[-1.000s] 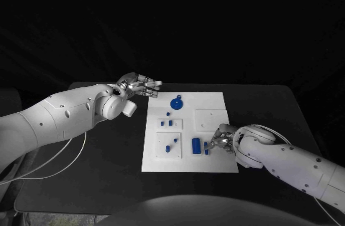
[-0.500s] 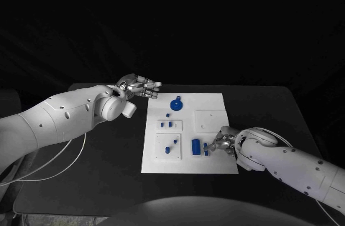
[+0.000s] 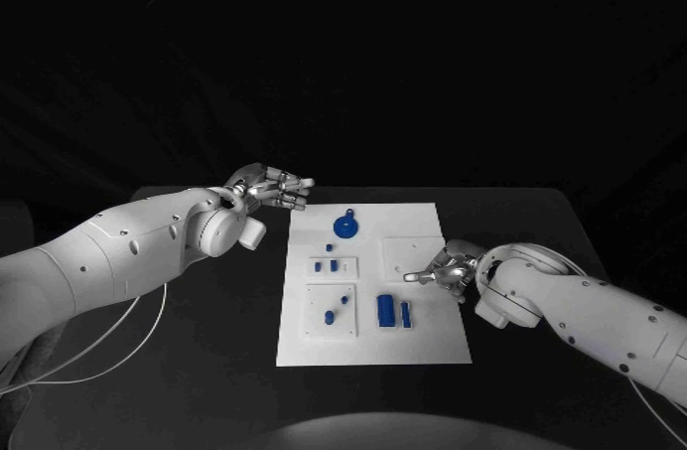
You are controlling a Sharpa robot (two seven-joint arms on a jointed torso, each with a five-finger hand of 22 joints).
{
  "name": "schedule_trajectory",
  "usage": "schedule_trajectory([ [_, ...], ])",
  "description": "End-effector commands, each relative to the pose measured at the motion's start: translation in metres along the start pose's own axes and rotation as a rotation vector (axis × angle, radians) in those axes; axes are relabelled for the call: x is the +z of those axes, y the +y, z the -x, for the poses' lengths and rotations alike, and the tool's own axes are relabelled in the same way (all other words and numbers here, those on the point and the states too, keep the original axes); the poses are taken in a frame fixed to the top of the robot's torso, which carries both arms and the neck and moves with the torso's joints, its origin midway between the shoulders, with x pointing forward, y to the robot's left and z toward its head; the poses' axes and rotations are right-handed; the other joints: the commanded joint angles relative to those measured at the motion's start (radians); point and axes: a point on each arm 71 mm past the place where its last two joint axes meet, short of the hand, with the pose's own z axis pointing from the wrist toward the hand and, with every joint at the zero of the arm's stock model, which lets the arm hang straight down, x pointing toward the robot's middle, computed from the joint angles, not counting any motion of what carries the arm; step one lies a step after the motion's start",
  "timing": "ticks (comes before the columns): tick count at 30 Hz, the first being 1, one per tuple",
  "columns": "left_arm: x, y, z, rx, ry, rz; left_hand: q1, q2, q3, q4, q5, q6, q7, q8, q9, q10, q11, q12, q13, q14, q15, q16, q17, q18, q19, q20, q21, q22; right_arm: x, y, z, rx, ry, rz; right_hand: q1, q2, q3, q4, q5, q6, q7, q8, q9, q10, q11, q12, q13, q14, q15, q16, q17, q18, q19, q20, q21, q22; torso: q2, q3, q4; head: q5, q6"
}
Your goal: Assemble the parts on the task board
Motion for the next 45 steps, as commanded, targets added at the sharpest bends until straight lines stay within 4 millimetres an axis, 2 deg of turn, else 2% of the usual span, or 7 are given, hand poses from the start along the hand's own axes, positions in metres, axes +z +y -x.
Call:
schedule_trajectory([
  [1, 0.003, -0.003, 0.006, -0.024, -0.053, -0.051, 0.001, 0.010, 0.001, 0.001, -0.002, 0.001, 0.001, -0.002, 0.001, 0.000, 0.001, -0.005, 0.000, -0.004, 0.001, -0.003, 0.000, -0.001, -0.007, 0.000, -0.002, 0.000, 0.005, 0.006, 0.019, 0.084, -0.037, 0.141, 0.020, 0.019, -0.020, -0.021, 0.014, -0.010, 0.001, -0.002, -0.026, -0.025, 0.002, -0.086, -0.080, -0.002, 0.004, -0.068, -0.039, 0.014, 0.031, 0.010, -0.162, -0.074, -0.016, -0.0055, -0.0044, -0.006, 0.035],
  [28, 0.020, -0.004, 0.036, -0.158, -0.296, -0.173, 0.045, 0.058, 0.039, -0.029, 0.004, 0.009, -0.021, -0.003, -0.002, -0.006, -0.019, -0.007, -0.002, 0.013, -0.020, -0.004, 0.003, 0.030, 0.015, 0.010, 0.013, 0.003, 0.052, -0.001, 0.109, 0.841, -0.350, 0.514, 0.088, 0.143, 0.280, -0.322, 0.049, -0.118, 0.051, -0.005, -0.385, -0.291, 0.152, -0.693, -1.140, -0.381, 0.207, -0.754, -0.964, 0.200, -0.541, 0.392, -0.374, -1.198, -0.118, -0.0068, 0.0018, -0.002, 0.195],
  [31, 0.019, -0.002, 0.036, -0.134, -0.298, -0.146, -0.376, 0.021, 0.015, -0.021, -0.049, -0.317, -0.141, -0.067, -0.066, -0.354, -0.131, -0.065, -0.060, -0.348, -0.123, -0.065, -0.068, -0.061, -0.328, -0.107, -0.077, -0.077, 0.054, -0.003, 0.106, 0.781, -0.330, 0.446, -0.279, 0.063, 0.133, -0.109, -0.066, -1.109, -0.059, -0.066, -0.446, -0.614, 0.026, -0.751, -1.197, -0.708, 0.085, -0.814, -1.024, -0.061, -1.465, 0.112, -0.450, -1.264, -0.116, -0.0097, 0.0011, -0.006, 0.189],
  [32, 0.019, -0.002, 0.035, -0.135, -0.298, -0.147, -0.408, 0.021, 0.015, -0.021, -0.049, -1.029, -0.141, -0.067, -0.066, -0.380, -0.131, -0.065, -0.060, -0.375, -0.123, -0.065, -0.068, -0.061, -0.354, -0.107, -0.077, -0.077, 0.054, -0.002, 0.106, 0.781, -0.332, 0.449, -0.305, 0.063, 0.133, -0.109, -0.066, -1.109, -0.059, -0.066, -0.446, -1.321, 0.026, -0.751, -1.197, -1.423, 0.085, -0.814, -1.024, -0.061, -1.465, 0.112, -0.450, -1.264, -0.118, -0.0086, 0.0014, -0.007, 0.190],
  [33, 0.018, -0.002, 0.034, -0.135, -0.299, -0.147, -0.440, 0.021, 0.015, -0.021, -0.049, -1.029, -0.141, -0.067, -0.066, -0.405, -0.131, -0.065, -0.060, -0.402, -0.123, -0.065, -0.068, -0.061, -1.079, -0.107, -0.077, -0.077, 0.053, -0.001, 0.106, 0.783, -0.334, 0.452, -0.335, 0.063, 0.133, -0.109, -0.066, -1.109, -0.059, -0.066, -0.446, -1.321, 0.026, -0.751, -1.197, -1.423, 0.085, -0.814, -1.024, -0.061, -1.465, 0.112, -0.450, -1.264, -0.121, -0.0070, 0.0018, -0.009, 0.191],
  [35, 0.017, -0.002, 0.032, -0.138, -0.299, -0.150, -0.504, 0.021, 0.015, -0.021, -0.049, -1.029, -0.141, -0.067, -0.066, -1.115, -0.131, -0.065, -0.060, -1.142, -0.123, -0.065, -0.068, -0.061, -1.079, -0.107, -0.077, -0.077, 0.051, 0.002, 0.106, 0.786, -0.341, 0.462, -1.082, 0.063, 0.133, -0.109, -0.066, -1.109, -0.059, -0.066, -0.446, -1.321, 0.026, -0.751, -1.197, -1.423, 0.085, -0.814, -1.024, -0.061, -1.465, 0.112, -0.450, -1.264, -0.130, -0.0021, 0.0029, -0.015, 0.195],
  [45, -0.003, -0.005, -0.005, -0.170, -0.311, -0.179, -1.303, 0.021, 0.015, -0.021, -0.049, -1.029, -0.141, -0.067, -0.066, -1.115, -0.131, -0.065, -0.060, -1.142, -0.123, -0.065, -0.068, -0.061, -1.079, -0.107, -0.077, -0.077, 0.023, 0.040, 0.099, 0.842, -0.407, 0.560, -1.082, 0.063, 0.133, -0.109, -0.066, -1.109, -0.059, -0.066, -0.446, -1.321, 0.026, -0.751, -1.197, -1.423, 0.085, -0.814, -1.024, -0.061, -1.465, 0.112, -0.450, -1.264, -0.143, 0.0053, 0.0047, -0.024, 0.201],
])
